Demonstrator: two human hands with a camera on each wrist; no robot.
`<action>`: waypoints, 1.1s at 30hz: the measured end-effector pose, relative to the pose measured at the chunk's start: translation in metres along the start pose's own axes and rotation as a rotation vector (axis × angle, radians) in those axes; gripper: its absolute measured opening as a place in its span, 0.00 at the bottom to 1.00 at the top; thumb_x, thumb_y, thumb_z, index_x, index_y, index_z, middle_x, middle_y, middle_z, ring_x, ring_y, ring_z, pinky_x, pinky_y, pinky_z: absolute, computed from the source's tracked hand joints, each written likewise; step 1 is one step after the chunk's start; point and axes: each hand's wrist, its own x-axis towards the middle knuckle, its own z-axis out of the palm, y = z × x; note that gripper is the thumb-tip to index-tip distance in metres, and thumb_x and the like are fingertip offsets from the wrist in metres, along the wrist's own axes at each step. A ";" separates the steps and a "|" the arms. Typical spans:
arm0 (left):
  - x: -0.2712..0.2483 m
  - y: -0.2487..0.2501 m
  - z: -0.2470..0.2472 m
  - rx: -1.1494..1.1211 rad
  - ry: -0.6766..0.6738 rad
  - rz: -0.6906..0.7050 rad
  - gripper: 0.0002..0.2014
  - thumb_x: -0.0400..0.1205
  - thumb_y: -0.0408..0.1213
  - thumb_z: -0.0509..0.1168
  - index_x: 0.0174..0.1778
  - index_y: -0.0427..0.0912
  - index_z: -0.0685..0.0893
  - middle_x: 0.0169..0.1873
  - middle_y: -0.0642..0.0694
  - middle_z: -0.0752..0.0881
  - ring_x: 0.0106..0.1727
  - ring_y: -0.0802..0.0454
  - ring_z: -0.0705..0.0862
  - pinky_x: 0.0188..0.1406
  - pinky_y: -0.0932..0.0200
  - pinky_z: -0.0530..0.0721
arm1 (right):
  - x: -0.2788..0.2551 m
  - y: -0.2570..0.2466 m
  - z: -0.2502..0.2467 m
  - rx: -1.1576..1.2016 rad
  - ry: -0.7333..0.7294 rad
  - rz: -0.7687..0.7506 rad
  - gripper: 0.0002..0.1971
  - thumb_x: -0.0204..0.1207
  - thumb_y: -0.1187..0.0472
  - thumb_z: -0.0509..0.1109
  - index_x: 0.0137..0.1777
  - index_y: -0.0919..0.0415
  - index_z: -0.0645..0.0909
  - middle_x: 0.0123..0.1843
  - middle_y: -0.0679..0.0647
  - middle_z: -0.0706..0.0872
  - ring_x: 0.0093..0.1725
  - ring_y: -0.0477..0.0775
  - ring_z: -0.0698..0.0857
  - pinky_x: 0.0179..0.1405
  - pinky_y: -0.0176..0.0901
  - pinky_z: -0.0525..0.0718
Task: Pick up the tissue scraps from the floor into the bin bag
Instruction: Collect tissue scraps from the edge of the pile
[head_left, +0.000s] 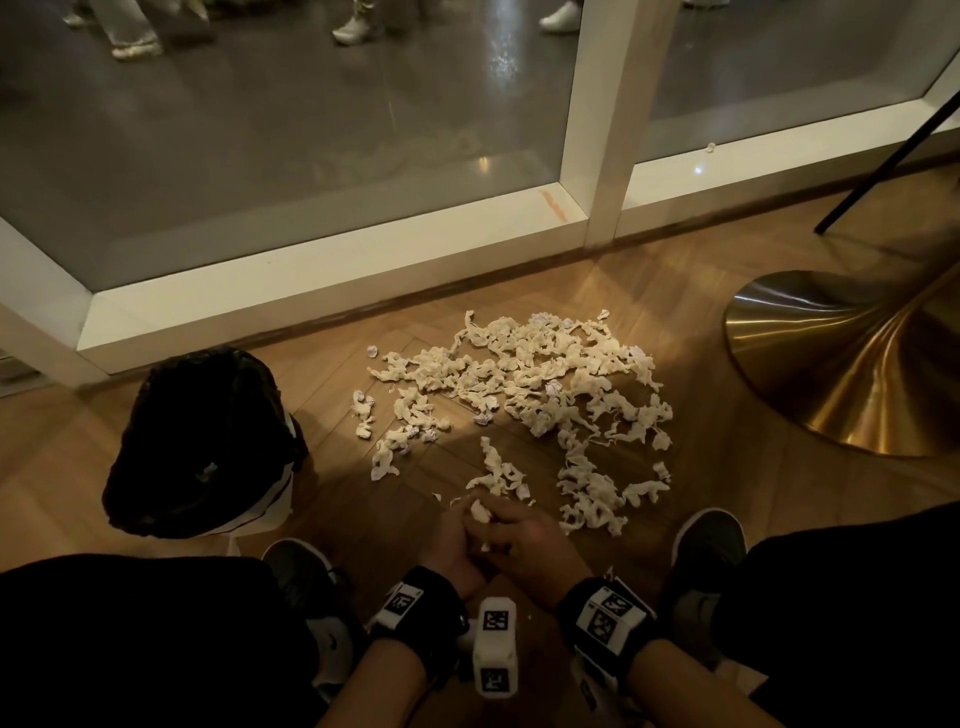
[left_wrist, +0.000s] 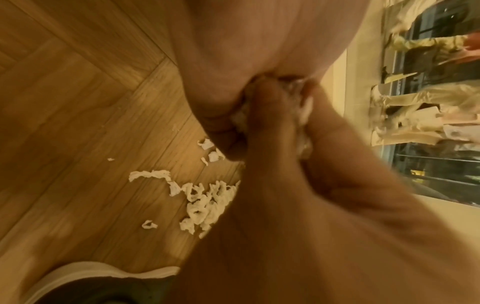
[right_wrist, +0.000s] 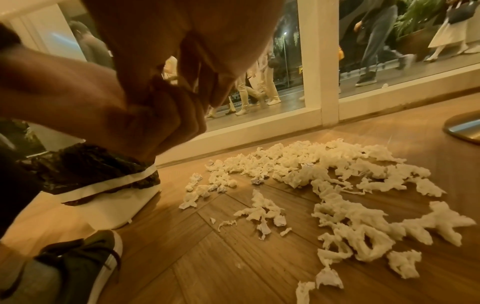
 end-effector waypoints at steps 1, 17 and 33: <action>-0.001 -0.001 0.002 -0.011 -0.021 0.006 0.15 0.75 0.47 0.67 0.47 0.38 0.84 0.43 0.40 0.85 0.46 0.43 0.86 0.47 0.51 0.83 | 0.000 0.000 -0.002 0.003 0.052 -0.022 0.15 0.79 0.50 0.62 0.60 0.50 0.86 0.65 0.50 0.84 0.60 0.49 0.84 0.56 0.42 0.84; 0.002 -0.009 0.014 0.038 0.063 0.104 0.17 0.86 0.45 0.56 0.45 0.36 0.84 0.35 0.40 0.88 0.37 0.47 0.88 0.39 0.55 0.83 | 0.007 -0.007 -0.019 0.013 0.145 0.077 0.08 0.74 0.62 0.71 0.51 0.53 0.90 0.52 0.47 0.90 0.54 0.46 0.83 0.57 0.38 0.77; -0.002 0.002 0.016 0.157 0.095 0.073 0.17 0.84 0.39 0.53 0.33 0.39 0.80 0.22 0.44 0.82 0.28 0.51 0.80 0.25 0.63 0.76 | 0.019 -0.004 -0.036 0.204 -0.038 0.198 0.05 0.70 0.60 0.76 0.46 0.52 0.90 0.45 0.42 0.80 0.46 0.38 0.77 0.44 0.29 0.74</action>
